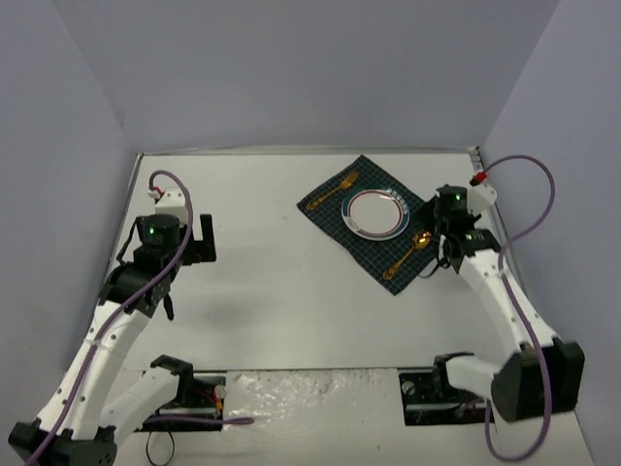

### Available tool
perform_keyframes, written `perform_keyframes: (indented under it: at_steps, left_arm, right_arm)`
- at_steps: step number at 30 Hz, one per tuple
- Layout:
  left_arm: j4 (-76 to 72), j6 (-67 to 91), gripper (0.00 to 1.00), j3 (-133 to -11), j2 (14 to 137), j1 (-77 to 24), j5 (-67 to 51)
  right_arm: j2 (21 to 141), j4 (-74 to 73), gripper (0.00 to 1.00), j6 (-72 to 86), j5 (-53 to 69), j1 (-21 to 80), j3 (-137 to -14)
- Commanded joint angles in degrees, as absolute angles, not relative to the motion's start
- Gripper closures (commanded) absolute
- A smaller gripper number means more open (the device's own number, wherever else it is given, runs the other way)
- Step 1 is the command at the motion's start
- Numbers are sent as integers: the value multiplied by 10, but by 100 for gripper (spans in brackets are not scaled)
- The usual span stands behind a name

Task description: Set the dinner table for one person

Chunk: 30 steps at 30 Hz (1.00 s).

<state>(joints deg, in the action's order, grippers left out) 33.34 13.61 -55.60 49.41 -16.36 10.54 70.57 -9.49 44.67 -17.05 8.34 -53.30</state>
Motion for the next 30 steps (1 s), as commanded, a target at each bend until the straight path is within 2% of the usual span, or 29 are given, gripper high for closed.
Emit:
perform_keyframes:
  at_steps: [1, 5, 19, 30]
  left_arm:
    - [301, 134, 4, -562, 468, -158, 131]
    - [315, 135, 4, -574, 446, -158, 152]
    - [419, 140, 3, -593, 293, -157, 225]
    - [419, 148, 3, -523, 174, -158, 262]
  right_arm:
    - [591, -96, 44, 341, -220, 87, -548]
    - [486, -98, 26, 271, -243, 86, -552]
    - [271, -125, 3, 127, -239, 102, -535]
    - [123, -143, 0, 79, -227, 107, -477]
